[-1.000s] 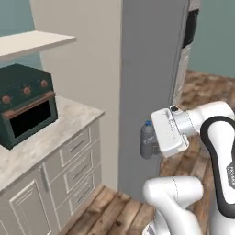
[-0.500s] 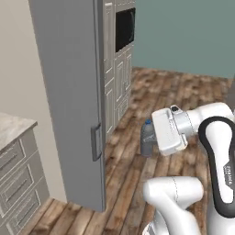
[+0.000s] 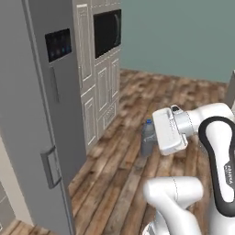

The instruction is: Take the bottled waters from the counter and place them in the freezer to freeze. Close the freezer door after placing the bottles.

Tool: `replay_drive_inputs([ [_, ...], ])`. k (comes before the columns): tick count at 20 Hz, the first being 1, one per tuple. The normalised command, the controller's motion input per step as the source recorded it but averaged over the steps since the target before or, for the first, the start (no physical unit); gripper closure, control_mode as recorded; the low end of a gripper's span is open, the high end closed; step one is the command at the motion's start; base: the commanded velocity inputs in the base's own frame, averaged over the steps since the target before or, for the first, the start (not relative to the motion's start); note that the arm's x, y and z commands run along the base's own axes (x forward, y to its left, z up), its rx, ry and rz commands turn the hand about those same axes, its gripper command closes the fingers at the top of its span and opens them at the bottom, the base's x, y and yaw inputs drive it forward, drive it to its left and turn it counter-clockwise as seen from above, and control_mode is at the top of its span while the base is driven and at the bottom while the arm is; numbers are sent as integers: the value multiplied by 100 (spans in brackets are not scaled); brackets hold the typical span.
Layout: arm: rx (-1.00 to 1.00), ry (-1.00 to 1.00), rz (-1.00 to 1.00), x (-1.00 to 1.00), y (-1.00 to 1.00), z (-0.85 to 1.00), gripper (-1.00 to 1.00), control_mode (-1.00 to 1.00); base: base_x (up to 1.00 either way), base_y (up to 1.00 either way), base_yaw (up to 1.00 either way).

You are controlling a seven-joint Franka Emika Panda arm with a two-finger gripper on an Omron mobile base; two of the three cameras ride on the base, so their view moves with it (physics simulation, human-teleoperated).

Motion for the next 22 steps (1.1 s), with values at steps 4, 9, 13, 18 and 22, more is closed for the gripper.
replay_drive_inputs([
  [4,0,0,0,0,0,0,100,100,91,-80,42],
  [9,0,0,0,0,0,0,100,100,100,-47,53],
  [13,0,0,0,0,0,0,100,100,89,-40,57],
  [18,0,0,0,0,0,0,100,100,67,-9,61],
  [22,0,0,0,0,0,0,100,100,63,12,56],
])
